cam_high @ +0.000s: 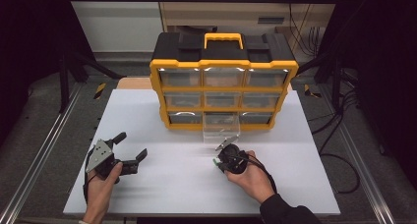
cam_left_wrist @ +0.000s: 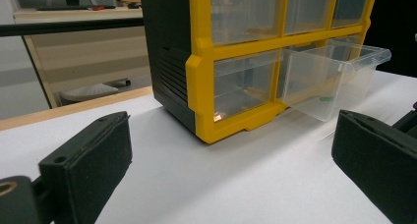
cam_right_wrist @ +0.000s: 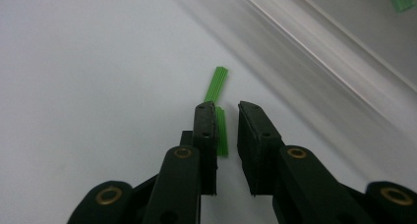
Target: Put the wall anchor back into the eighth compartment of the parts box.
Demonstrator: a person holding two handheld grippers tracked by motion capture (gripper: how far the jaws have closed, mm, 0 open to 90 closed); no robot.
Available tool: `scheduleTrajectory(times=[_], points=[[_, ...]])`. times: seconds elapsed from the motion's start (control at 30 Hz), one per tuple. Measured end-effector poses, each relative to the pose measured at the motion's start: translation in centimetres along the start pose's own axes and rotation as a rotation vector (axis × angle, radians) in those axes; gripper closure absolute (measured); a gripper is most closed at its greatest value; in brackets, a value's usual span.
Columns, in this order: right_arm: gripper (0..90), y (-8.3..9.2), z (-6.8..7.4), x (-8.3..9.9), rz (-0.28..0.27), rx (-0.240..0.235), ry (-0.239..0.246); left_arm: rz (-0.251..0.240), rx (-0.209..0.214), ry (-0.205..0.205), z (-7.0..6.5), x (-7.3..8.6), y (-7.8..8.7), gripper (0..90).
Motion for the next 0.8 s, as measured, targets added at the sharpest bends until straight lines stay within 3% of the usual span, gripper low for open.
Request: scheduleTrajectory(times=[0.13,0.2,0.27,0.47,0.6,0.67,0.73,0.8], points=[[80.4,0.0,-0.1,0.1,0.006,0.002,0.024,0.001,0.0,-0.001,0.0,0.0,0.0,1.2],[81.7,-0.1,0.1,0.0,-0.004,-0.018,-0.011,0.001,0.001,-0.002,0.0,0.0,0.0,1.2],[83.4,-0.1,-0.1,0.1,-0.001,-0.012,0.027,0.001,0.001,-0.001,0.0,0.0,0.0,1.2],[84.0,0.1,-0.1,0.2,-0.001,-0.001,0.001,0.0,0.001,0.0,0.0,0.0,0.0,1.2],[84.0,0.5,-0.4,0.3,-0.028,0.011,0.023,0.001,0.0,-0.001,0.0,0.0,0.0,1.2],[84.0,0.8,-0.3,0.3,-0.055,0.005,-0.007,0.001,0.0,-0.001,0.0,0.0,0.0,1.2],[84.0,1.3,-0.4,0.3,-0.068,0.002,0.014,0.002,0.0,-0.001,0.0,0.0,0.0,1.2],[84.1,1.5,-0.4,0.4,-0.1,0.004,-0.008,0.001,0.0,-0.001,0.0,0.0,0.0,1.2]])
Point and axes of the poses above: each handheld gripper's, and its own axes: y roughly backward along the jaws, x roughly out of its underside, z roughly to its left, the point moved 1 cm from there along -y, roughly forward along the jaws, and after that the axes turned 13 degrees about -x, right-handed, at the moved point
